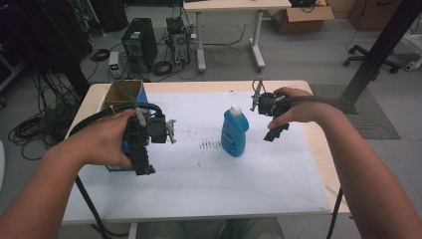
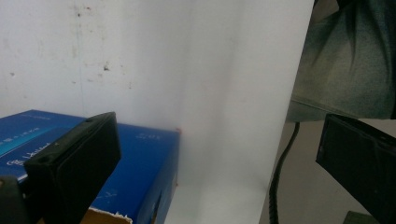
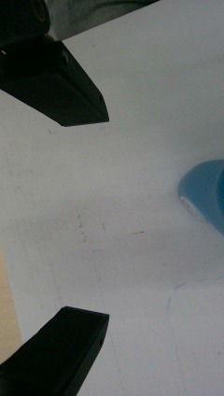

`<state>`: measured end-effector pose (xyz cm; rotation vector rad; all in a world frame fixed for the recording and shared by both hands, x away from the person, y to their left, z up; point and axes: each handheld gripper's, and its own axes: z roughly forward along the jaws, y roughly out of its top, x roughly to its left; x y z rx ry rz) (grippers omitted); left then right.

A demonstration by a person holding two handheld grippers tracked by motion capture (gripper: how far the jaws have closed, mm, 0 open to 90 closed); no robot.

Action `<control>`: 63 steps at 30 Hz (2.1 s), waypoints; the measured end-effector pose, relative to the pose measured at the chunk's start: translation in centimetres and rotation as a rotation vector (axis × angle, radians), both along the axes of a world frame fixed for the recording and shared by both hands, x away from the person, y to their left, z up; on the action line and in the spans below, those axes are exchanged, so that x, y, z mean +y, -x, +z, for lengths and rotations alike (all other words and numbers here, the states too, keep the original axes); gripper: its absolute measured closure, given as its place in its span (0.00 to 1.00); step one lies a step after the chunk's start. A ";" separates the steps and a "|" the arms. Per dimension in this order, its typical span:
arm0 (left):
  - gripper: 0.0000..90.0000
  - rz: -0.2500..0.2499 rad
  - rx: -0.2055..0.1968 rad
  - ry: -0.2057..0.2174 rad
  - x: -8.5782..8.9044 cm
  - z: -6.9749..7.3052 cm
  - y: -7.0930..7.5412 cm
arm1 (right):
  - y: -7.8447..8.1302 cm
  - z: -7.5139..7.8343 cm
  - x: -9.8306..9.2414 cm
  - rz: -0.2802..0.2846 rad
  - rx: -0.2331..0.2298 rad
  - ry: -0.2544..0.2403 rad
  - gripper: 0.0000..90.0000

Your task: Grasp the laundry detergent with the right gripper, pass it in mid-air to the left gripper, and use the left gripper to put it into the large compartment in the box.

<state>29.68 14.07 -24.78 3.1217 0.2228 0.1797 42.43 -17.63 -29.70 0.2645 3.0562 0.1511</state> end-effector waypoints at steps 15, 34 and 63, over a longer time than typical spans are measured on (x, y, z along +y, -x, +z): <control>0.00 -0.011 -0.002 0.002 0.6 -0.6 0.5 | 2.1 -0.6 0.6 0.000 -0.006 -0.039 0.05; 0.00 -0.028 -0.012 -0.019 1.0 -2.1 1.0 | 4.8 -3.5 0.0 -0.119 -0.035 -0.205 0.05; 0.00 -0.059 -0.013 -0.028 0.5 -2.7 0.8 | 4.9 -8.1 -0.8 -0.327 -0.112 -0.466 0.05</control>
